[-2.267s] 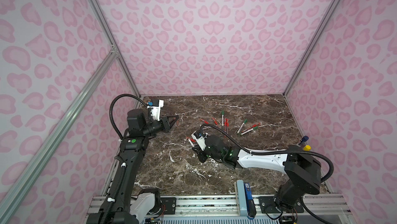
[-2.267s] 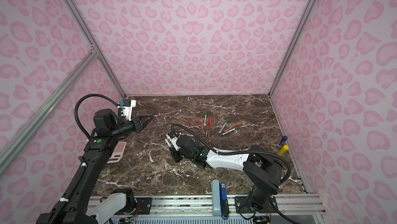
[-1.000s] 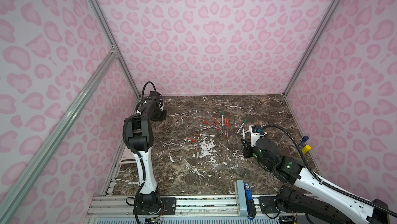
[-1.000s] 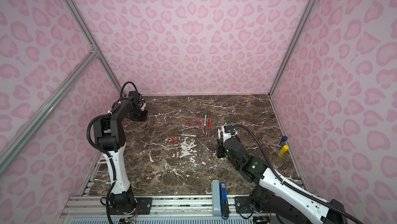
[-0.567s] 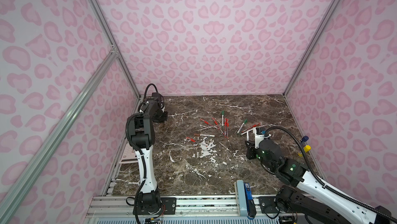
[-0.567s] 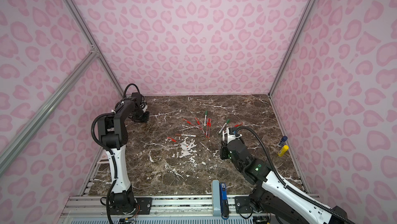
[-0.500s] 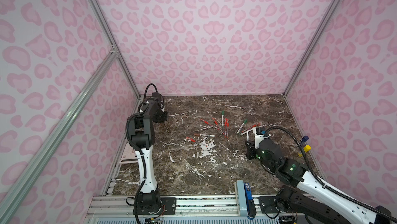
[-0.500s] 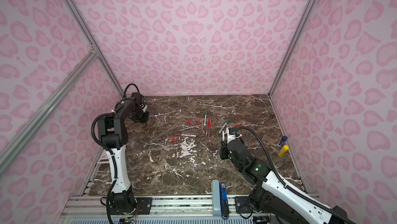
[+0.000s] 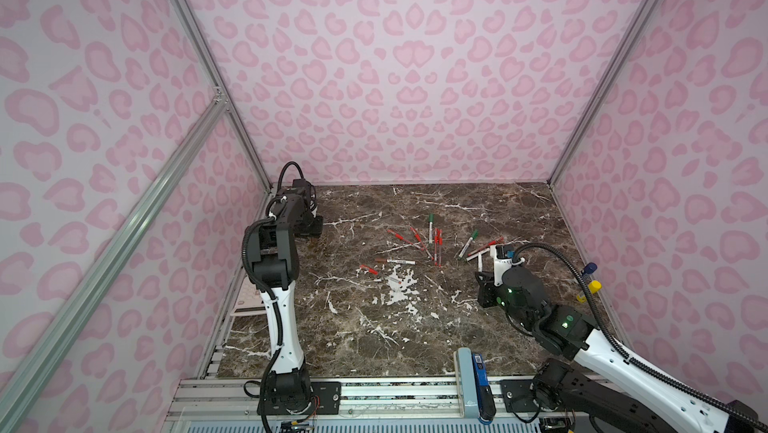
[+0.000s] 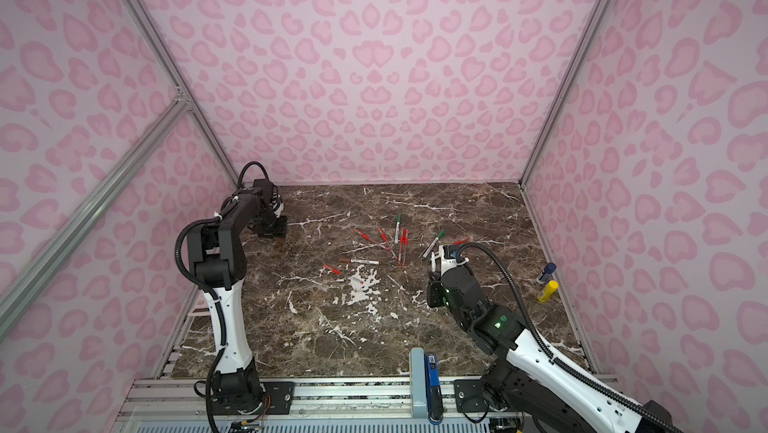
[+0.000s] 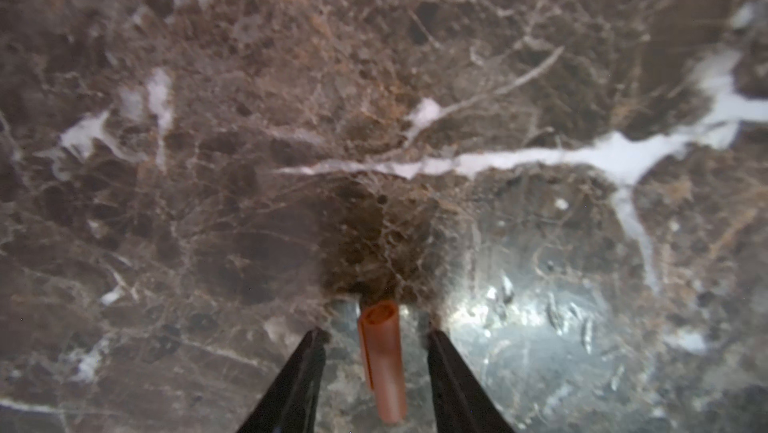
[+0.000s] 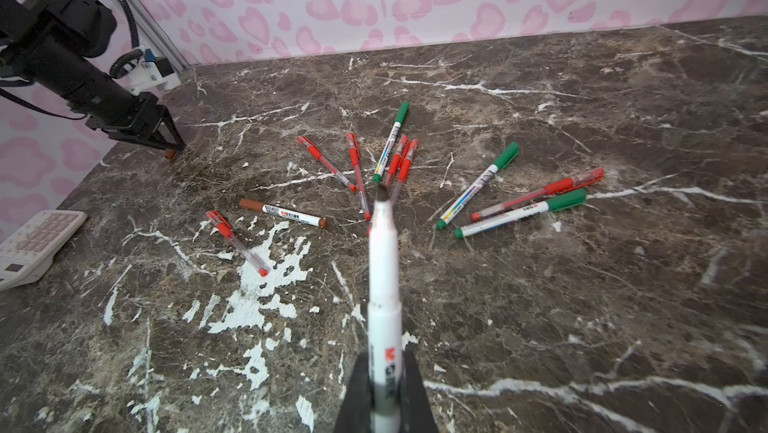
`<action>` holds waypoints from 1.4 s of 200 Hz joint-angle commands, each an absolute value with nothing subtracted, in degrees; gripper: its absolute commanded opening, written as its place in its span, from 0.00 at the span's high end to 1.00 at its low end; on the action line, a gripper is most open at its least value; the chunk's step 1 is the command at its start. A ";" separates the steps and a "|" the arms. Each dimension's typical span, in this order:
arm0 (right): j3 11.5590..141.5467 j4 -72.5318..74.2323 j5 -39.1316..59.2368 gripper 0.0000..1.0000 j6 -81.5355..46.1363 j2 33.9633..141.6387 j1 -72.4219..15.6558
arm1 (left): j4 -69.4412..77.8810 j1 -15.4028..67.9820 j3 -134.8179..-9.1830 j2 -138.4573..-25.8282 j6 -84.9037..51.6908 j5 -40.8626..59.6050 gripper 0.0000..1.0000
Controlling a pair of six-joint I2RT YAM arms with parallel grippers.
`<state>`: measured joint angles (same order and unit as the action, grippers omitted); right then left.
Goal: Open the pen caps
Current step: 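Release the brown cap onto the table while the right arm carries the marker away, then lay the uncapped marker near the far corner and open the right gripper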
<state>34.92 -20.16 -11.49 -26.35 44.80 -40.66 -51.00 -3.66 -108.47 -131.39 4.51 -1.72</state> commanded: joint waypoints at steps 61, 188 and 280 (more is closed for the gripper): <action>44.47 -25.93 -1.30 1.00 -16.75 55.78 -24.81 | -44.03 0.54 -87.89 -99.67 3.48 4.64 0.13; 76.37 -36.46 3.32 1.00 -1.21 91.65 2.68 | -21.98 -1.83 -48.80 -55.82 -0.48 23.75 0.02; 91.98 -39.75 0.97 1.00 2.91 115.49 8.97 | -20.41 -3.47 -48.16 -54.37 -0.97 24.18 0.02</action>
<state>89.91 -37.28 1.69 1.10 112.01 8.36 -22.28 -3.16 -47.99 -54.63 -0.64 24.14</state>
